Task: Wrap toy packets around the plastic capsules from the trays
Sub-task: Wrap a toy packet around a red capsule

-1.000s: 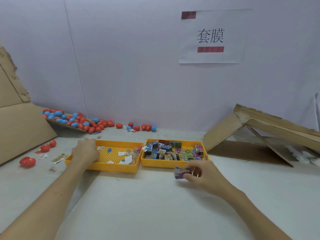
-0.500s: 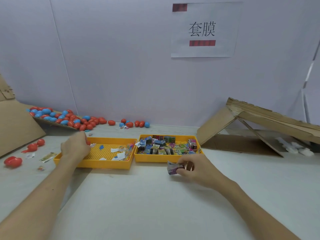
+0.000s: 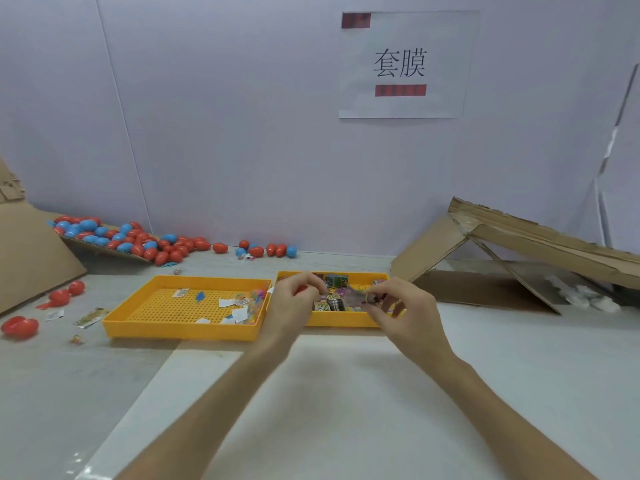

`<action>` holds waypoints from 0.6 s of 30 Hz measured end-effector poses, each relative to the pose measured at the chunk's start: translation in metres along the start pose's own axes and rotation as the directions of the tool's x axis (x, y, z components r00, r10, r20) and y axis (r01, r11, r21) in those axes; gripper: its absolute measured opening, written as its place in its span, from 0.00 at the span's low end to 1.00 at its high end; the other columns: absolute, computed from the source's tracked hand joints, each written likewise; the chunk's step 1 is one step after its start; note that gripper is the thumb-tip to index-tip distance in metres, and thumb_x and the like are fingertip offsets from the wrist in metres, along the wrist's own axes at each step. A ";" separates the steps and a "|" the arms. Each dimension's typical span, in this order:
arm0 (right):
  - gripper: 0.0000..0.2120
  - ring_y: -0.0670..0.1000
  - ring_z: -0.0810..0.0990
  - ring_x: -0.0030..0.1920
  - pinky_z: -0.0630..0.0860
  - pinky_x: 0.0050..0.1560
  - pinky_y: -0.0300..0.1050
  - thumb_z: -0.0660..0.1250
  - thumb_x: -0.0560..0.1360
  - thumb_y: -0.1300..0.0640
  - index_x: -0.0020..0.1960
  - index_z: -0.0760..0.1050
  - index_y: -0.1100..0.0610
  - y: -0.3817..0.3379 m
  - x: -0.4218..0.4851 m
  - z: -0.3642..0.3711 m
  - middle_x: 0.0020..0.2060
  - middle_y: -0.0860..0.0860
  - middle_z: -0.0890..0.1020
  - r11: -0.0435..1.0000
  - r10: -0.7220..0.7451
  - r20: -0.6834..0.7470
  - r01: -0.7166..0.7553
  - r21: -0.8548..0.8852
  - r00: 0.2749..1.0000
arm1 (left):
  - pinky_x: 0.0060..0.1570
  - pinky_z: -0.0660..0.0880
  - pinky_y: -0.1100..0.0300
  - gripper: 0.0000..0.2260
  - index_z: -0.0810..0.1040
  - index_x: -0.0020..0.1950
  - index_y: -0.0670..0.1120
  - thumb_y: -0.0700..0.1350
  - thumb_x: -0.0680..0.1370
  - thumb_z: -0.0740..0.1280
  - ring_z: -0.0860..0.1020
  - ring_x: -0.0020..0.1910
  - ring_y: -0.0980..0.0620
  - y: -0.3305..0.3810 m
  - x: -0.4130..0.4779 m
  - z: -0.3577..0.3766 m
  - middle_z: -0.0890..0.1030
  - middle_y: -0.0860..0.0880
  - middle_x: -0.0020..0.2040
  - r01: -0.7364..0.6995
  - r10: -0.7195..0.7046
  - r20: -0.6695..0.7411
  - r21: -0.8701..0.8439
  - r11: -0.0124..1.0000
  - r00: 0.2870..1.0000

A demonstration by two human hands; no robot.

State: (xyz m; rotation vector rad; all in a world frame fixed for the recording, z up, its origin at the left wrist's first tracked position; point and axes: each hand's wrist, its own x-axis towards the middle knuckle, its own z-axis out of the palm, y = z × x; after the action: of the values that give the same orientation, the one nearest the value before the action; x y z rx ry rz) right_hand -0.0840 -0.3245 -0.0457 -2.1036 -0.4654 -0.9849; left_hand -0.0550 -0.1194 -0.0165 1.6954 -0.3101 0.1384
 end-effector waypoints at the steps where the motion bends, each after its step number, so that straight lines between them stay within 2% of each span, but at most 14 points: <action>1: 0.11 0.46 0.80 0.37 0.71 0.36 0.32 0.78 0.70 0.61 0.47 0.82 0.48 0.000 0.001 0.000 0.42 0.41 0.81 1.000 0.004 -0.045 -0.004 0.003 0.999 | 0.28 0.63 0.63 0.11 0.81 0.41 0.47 0.34 0.78 0.64 0.67 0.30 0.53 -0.003 -0.003 0.008 0.72 0.51 0.30 0.030 -0.029 0.020 -0.044 0.999 0.999; 3: 0.12 0.46 0.81 0.37 0.73 0.36 0.35 0.78 0.70 0.61 0.48 0.82 0.47 -0.002 0.001 -0.001 0.42 0.41 0.82 1.000 0.012 -0.088 -0.010 0.020 0.996 | 0.29 0.63 0.62 0.04 0.81 0.51 0.45 0.43 0.81 0.67 0.68 0.31 0.53 -0.007 -0.008 0.016 0.72 0.49 0.35 0.132 -0.110 0.121 -0.193 0.972 0.987; 6: 0.12 0.45 0.83 0.38 0.76 0.37 0.38 0.78 0.70 0.63 0.49 0.84 0.49 -0.006 -0.001 0.002 0.45 0.37 0.83 0.998 0.044 -0.053 -0.042 0.051 0.998 | 0.32 0.65 0.61 0.19 0.77 0.63 0.45 0.57 0.79 0.67 0.68 0.31 0.54 -0.015 -0.008 0.014 0.74 0.49 0.37 0.340 -0.214 0.348 -0.357 0.870 0.913; 8: 0.12 0.44 0.84 0.40 0.78 0.37 0.41 0.77 0.71 0.64 0.49 0.84 0.50 -0.009 -0.005 0.006 0.44 0.33 0.83 0.997 0.049 0.003 -0.049 0.059 0.999 | 0.32 0.64 0.62 0.22 0.78 0.64 0.45 0.59 0.77 0.67 0.67 0.30 0.54 -0.018 -0.011 0.012 0.73 0.49 0.37 0.362 -0.207 0.409 -0.350 0.864 0.889; 10: 0.12 0.44 0.84 0.41 0.79 0.38 0.43 0.77 0.71 0.64 0.50 0.83 0.49 -0.011 -0.007 0.009 0.44 0.35 0.84 0.996 0.054 0.051 -0.057 0.067 0.997 | 0.32 0.63 0.62 0.23 0.79 0.61 0.42 0.59 0.76 0.68 0.67 0.30 0.54 -0.021 -0.014 0.013 0.72 0.49 0.36 0.321 -0.179 0.392 -0.334 0.886 0.902; 13: 0.13 0.44 0.84 0.45 0.79 0.40 0.45 0.76 0.72 0.63 0.51 0.82 0.49 -0.011 -0.006 0.009 0.46 0.39 0.85 0.997 0.056 0.097 -0.061 0.056 0.994 | 0.32 0.62 0.62 0.17 0.79 0.58 0.39 0.53 0.80 0.67 0.67 0.30 0.54 -0.024 -0.015 0.014 0.72 0.48 0.37 0.264 -0.145 0.345 -0.327 0.907 0.927; 18: 0.06 0.46 0.79 0.57 0.73 0.45 0.31 0.73 0.75 0.54 0.52 0.83 0.49 -0.008 -0.004 0.006 0.52 0.40 0.81 1.000 -0.012 0.143 0.011 0.003 0.990 | 0.31 0.62 0.63 0.12 0.80 0.54 0.38 0.48 0.81 0.68 0.67 0.31 0.54 -0.029 -0.016 0.014 0.73 0.47 0.38 0.189 -0.116 0.293 -0.235 0.953 0.949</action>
State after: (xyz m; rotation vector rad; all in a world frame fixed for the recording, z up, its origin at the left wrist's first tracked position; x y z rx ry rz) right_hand -0.0886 -0.3144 -0.0477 -2.1813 -0.5506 -0.8422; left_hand -0.0634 -0.1272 -0.0510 1.4679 -0.3840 -0.2492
